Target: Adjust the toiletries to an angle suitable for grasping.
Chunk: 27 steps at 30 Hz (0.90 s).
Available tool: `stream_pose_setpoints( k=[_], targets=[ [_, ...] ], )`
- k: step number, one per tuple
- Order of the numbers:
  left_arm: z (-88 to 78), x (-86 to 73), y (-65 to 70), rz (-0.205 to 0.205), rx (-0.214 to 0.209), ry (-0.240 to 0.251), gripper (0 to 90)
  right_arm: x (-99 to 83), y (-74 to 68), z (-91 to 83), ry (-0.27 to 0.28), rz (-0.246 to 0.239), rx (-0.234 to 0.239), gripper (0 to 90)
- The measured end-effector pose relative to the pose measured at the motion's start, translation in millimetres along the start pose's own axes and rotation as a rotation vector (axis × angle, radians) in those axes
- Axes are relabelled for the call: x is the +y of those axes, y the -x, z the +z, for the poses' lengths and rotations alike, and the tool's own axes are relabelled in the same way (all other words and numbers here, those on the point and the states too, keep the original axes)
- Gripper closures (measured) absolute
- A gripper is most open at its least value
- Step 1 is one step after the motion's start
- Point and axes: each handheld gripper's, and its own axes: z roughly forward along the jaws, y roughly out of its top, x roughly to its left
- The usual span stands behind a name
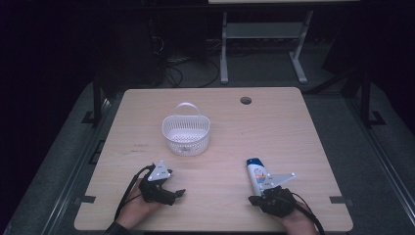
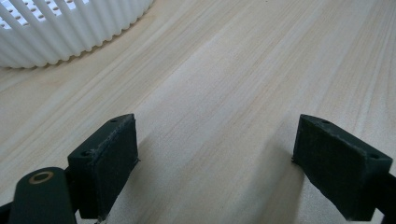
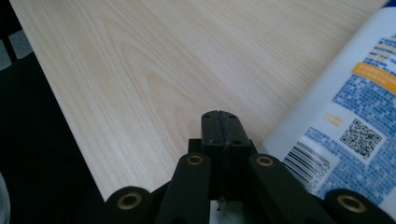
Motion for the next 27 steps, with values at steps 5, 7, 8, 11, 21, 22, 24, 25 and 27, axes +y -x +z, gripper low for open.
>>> stream_pose_setpoints(
  k=[5,7,8,11,21,22,24,25,27],
  targets=[
    [0.0,0.0,0.0,0.000,0.000,0.000,12.9,-4.7,2.8,-4.0,-0.003,0.007,-0.009,89.4],
    [0.0,0.0,0.0,0.000,0.000,0.000,12.9,-6.4,4.0,-5.5,-0.002,0.008,-0.015,89.4],
    [0.0,0.0,0.0,0.000,0.000,0.000,12.9,-7.3,4.5,-6.6,-0.006,0.011,-0.018,89.4],
    [0.0,0.0,0.0,0.000,0.000,0.000,12.9,-10.2,7.0,-9.0,-0.004,0.013,-0.026,89.4],
    [0.0,0.0,0.0,0.000,0.000,0.000,12.9,-20.0,13.5,-16.2,-0.010,0.034,-0.055,89.4],
    [0.0,0.0,0.0,0.000,0.000,0.000,12.9,-20.9,14.4,-16.9,-0.013,0.036,-0.059,89.4],
    [-0.1,0.0,-0.1,0.001,0.000,-0.001,12.9,-22.6,16.1,-18.2,-0.013,0.040,-0.064,89.4],
    [0.0,0.0,0.0,0.000,0.000,0.000,12.9,-23.3,16.5,-19.1,-0.017,0.045,-0.067,89.4],
    [0.0,0.0,0.0,0.000,0.000,0.000,12.9,-24.9,18.1,-20.5,-0.018,0.047,-0.072,89.4]
  ],
)
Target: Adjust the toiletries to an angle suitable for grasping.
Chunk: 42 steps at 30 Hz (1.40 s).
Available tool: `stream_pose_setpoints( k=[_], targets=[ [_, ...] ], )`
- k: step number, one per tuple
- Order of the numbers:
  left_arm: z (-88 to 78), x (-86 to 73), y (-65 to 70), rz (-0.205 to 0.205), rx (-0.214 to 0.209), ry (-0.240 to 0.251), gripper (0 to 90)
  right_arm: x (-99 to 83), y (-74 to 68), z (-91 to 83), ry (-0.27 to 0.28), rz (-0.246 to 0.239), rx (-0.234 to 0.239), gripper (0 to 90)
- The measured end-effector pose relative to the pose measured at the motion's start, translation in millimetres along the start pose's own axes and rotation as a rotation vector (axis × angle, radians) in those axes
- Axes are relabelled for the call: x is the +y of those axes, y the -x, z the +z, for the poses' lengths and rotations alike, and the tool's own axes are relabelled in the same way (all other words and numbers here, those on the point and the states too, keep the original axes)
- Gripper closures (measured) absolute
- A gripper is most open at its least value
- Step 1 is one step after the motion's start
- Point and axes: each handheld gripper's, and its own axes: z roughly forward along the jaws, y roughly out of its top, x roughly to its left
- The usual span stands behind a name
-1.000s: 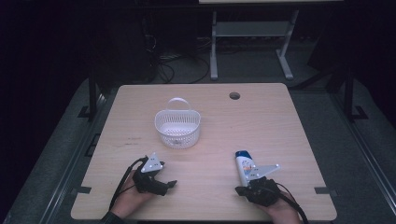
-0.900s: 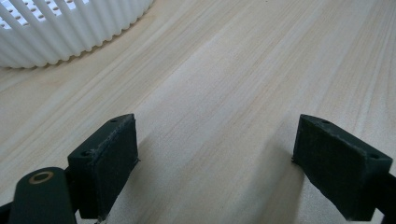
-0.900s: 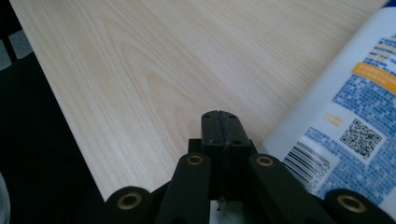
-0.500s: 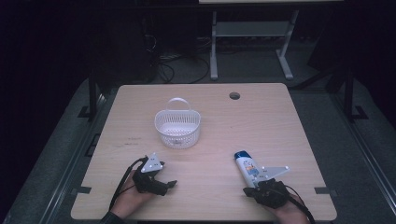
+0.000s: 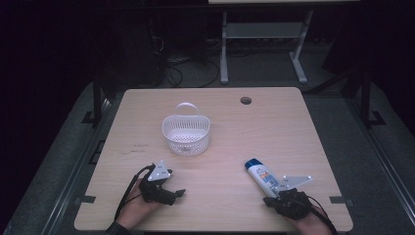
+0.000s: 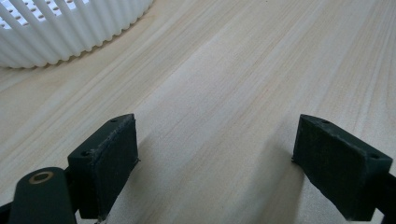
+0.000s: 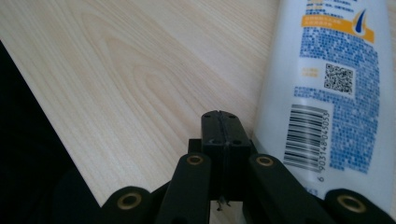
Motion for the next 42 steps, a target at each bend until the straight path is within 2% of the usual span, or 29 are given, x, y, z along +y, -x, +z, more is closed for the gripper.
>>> stream_pose_setpoints(
  k=[11,18,25,30,36,42],
  targets=[
    [-0.1,0.0,0.0,0.000,0.001,-0.001,12.9,-11.5,10.6,-8.6,-0.001,0.031,-0.027,89.4],
    [-0.3,-0.1,0.1,-0.002,0.002,-0.001,12.9,-9.9,7.6,-14.2,0.038,0.026,0.012,87.1],
    [-1.2,-1.1,0.8,-0.010,0.007,0.001,12.9,1.9,5.8,-16.0,0.103,0.001,0.056,74.8],
    [-1.4,-1.0,0.7,-0.009,0.007,0.000,12.9,7.2,6.4,-18.0,0.150,0.012,0.053,62.4],
    [-1.6,-1.1,0.7,-0.009,0.008,-0.001,12.9,15.2,9.7,-17.2,0.170,0.023,0.045,47.0],
    [-1.7,-1.2,0.6,-0.007,0.009,-0.002,12.9,20.9,12.0,-16.9,0.198,0.022,0.033,41.2]
  ],
)
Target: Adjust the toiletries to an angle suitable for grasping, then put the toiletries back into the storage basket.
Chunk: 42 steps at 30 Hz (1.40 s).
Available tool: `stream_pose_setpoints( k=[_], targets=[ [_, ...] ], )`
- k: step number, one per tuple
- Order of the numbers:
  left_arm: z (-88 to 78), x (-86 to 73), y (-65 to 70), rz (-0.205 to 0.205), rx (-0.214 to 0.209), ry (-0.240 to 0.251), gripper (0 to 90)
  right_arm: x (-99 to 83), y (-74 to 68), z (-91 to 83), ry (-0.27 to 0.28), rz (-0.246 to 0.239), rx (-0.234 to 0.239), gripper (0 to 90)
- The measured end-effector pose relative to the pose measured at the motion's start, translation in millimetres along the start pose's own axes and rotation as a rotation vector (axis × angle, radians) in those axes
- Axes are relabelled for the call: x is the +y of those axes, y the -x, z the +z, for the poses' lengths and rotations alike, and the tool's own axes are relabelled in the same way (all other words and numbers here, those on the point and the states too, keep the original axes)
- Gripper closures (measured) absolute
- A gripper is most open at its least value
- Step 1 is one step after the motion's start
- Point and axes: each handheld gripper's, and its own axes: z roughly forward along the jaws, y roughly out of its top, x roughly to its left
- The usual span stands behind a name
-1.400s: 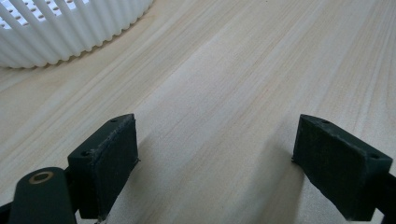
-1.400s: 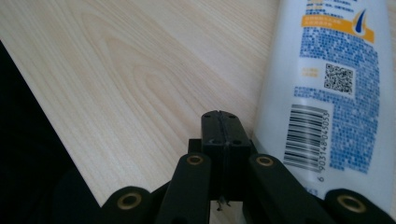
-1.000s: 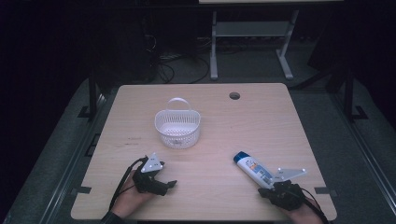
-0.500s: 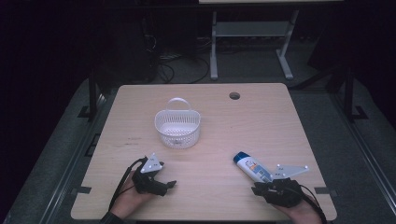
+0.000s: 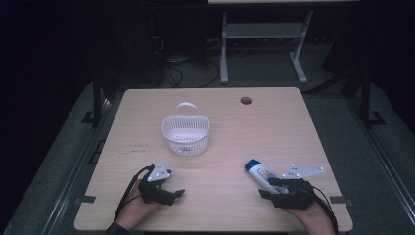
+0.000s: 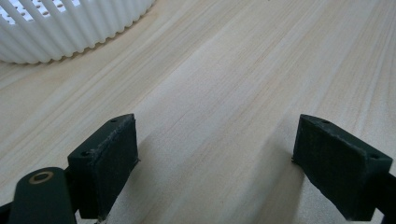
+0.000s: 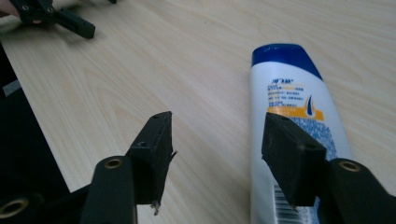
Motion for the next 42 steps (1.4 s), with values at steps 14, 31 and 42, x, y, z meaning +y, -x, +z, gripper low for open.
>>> stream_pose_setpoints(
  k=[14,31,42],
  targets=[
    [0.6,0.1,0.2,-0.006,0.000,0.006,12.9,17.3,4.1,-2.6,0.046,-0.019,-0.056,27.0],
    [0.2,-0.1,0.3,-0.005,0.002,0.004,12.8,34.3,17.9,2.5,0.036,0.002,-0.118,17.3],
    [0.2,0.0,0.3,-0.004,0.002,0.003,12.8,41.5,26.6,13.1,-0.009,0.004,-0.146,14.5]
  ],
)
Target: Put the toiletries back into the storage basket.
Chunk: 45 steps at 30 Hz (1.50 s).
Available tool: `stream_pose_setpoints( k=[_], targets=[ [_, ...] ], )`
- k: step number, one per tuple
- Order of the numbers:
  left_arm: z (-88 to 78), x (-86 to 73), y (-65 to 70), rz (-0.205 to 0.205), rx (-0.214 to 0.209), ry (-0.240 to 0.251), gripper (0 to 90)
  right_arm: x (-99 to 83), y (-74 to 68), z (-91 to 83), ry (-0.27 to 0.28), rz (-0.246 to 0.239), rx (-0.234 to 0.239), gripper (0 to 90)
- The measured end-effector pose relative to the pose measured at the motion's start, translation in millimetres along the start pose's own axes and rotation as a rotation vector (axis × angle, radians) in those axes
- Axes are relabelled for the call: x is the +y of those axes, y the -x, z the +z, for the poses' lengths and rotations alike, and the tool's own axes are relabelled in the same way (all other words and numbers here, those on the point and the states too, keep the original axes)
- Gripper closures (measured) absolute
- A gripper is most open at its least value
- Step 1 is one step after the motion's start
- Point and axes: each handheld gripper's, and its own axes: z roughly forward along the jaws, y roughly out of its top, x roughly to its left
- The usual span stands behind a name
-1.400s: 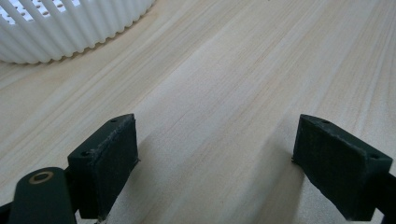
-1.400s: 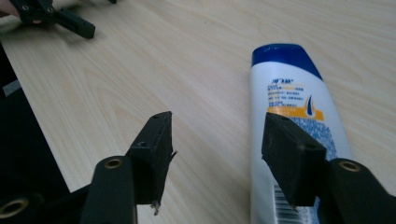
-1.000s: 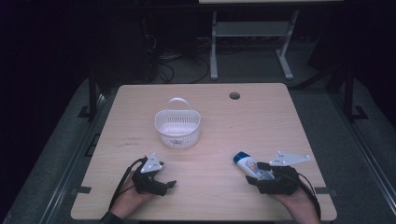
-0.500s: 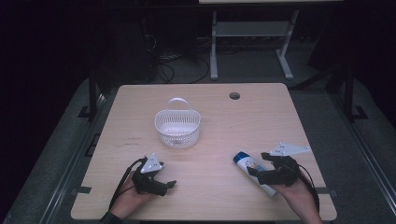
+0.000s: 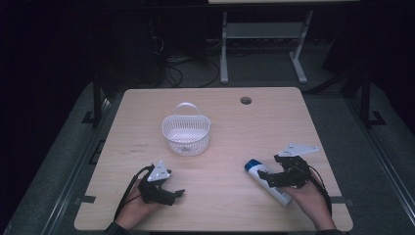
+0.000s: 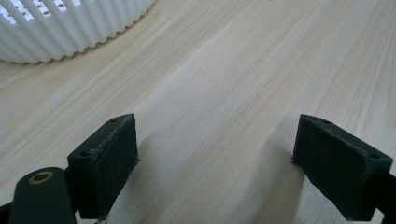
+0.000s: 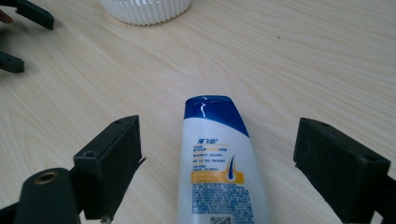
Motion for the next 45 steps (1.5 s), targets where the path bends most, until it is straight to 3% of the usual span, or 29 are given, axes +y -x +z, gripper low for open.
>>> stream_pose_setpoints(
  k=[22,45],
  targets=[
    [0.2,0.0,0.2,-0.003,0.000,0.002,12.8,8.0,6.3,34.1,-0.146,-0.034,-0.014,14.0],
    [0.0,-0.1,0.3,-0.003,0.001,0.001,12.8,10.5,3.7,66.4,-0.351,-0.063,-0.036,19.5]
  ],
)
